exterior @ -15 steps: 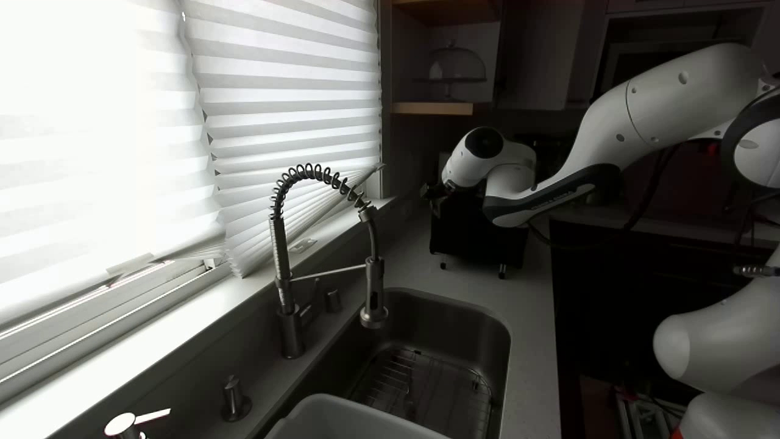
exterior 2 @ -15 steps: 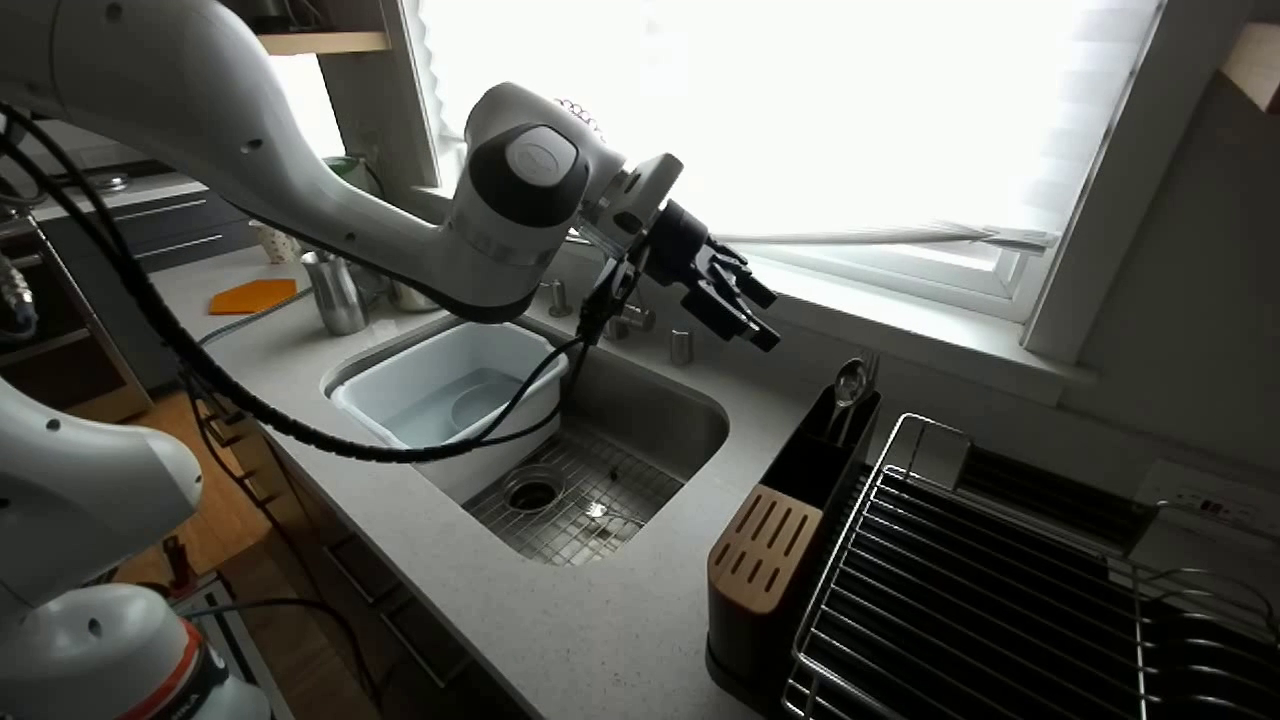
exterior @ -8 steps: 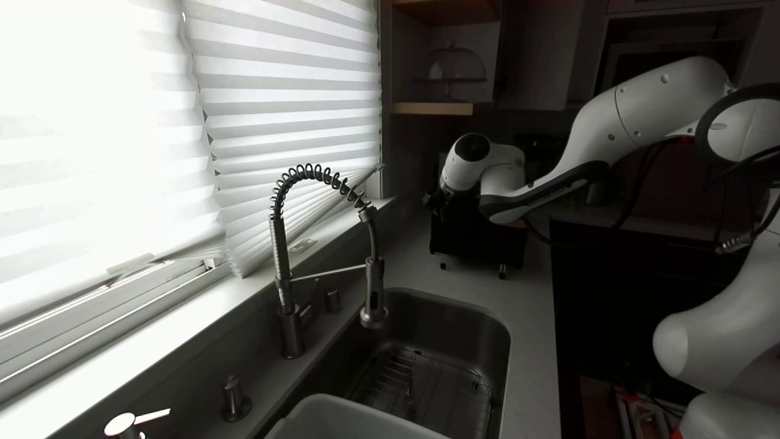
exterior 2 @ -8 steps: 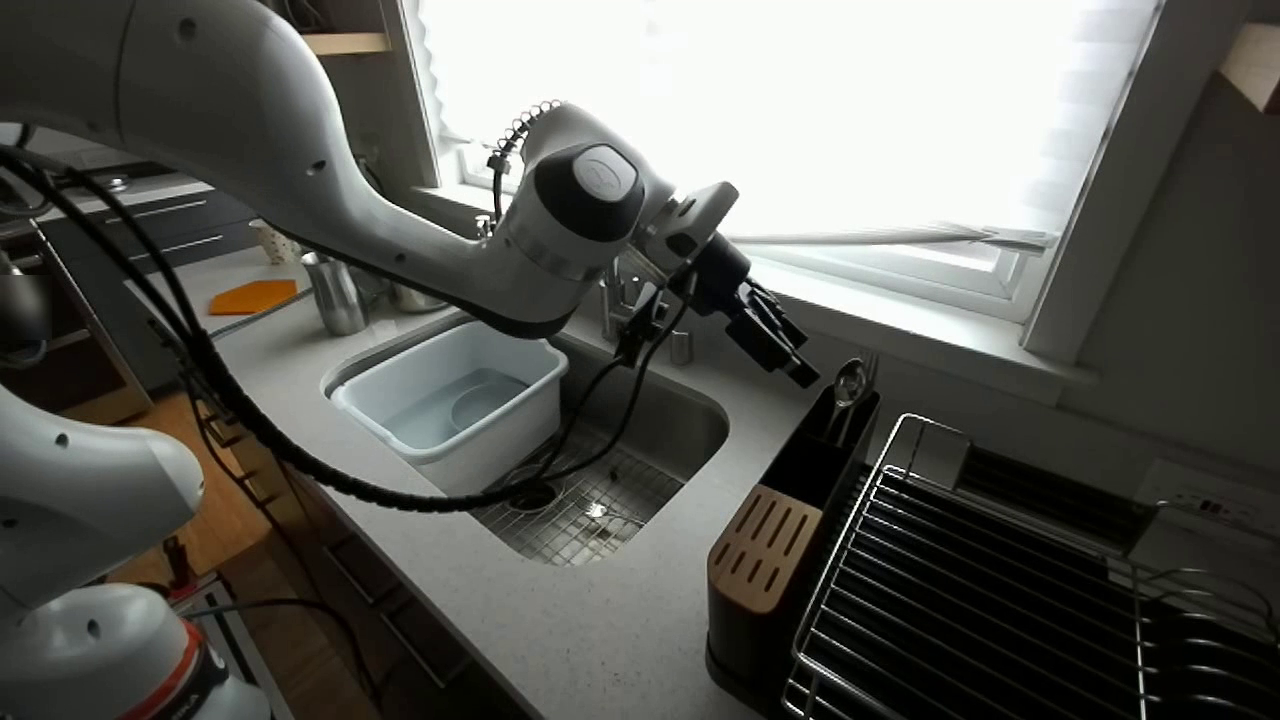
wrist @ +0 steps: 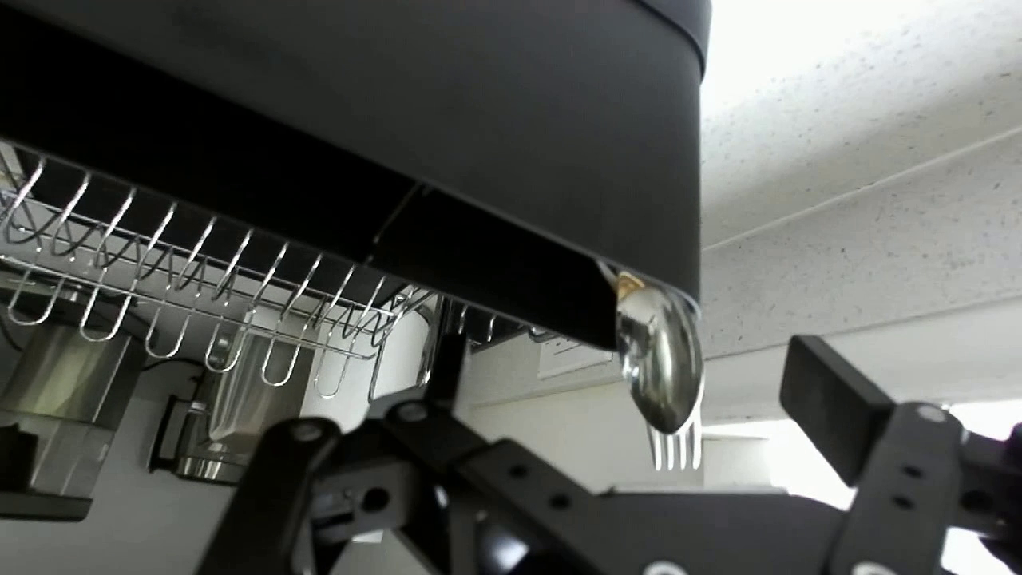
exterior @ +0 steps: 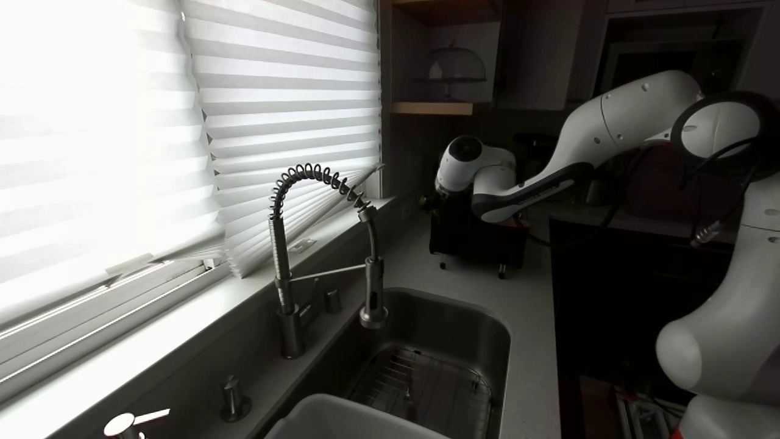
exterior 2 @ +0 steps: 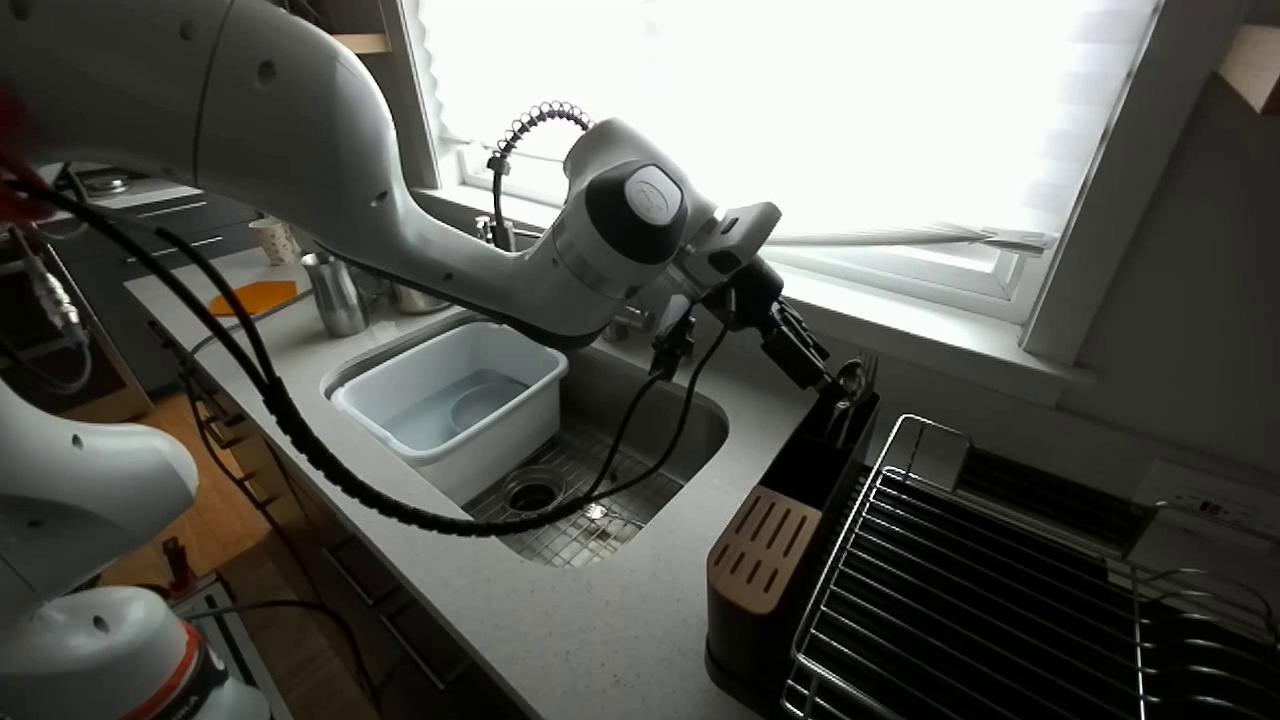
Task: Move the spoon and fork to the middle compartment of the black cutlery drying rack
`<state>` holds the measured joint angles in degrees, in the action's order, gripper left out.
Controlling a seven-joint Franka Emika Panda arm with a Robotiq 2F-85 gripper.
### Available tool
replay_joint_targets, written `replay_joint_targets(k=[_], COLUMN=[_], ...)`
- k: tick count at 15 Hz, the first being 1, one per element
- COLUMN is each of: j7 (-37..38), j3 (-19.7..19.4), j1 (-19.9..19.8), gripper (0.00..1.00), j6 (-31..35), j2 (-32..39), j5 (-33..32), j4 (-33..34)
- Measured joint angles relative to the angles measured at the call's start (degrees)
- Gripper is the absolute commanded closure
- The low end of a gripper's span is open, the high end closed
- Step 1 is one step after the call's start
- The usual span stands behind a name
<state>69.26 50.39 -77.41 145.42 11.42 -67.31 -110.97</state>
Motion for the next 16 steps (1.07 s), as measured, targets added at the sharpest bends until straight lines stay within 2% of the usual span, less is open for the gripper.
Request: replay_joint_targets(k=[4,5,6,12,13,15,16], j7=[0.0,-0.1,-0.1,-0.1,-0.1,-0.1,-0.1], j3=[-0.6,-3.1,-7.3,-32.8,-34.0,-33.7,-33.6], j1=[0.6,2.8,6.5,30.5,31.9,31.9,31.9], gripper=[0.00,0.00,0.00,0.00,0.00,0.02,0.06], j6=[0.0,0.4,1.1,7.9,8.2,8.2,8.2], j2=[-1.7,-1.9,-2.2,-2.1,-1.9,-1.2,-0.8], j5=[0.6,1.0,1.2,2.2,2.3,2.3,2.3], j4=[-0.2,0.0,0.2,1.8,1.8,2.2,2.4])
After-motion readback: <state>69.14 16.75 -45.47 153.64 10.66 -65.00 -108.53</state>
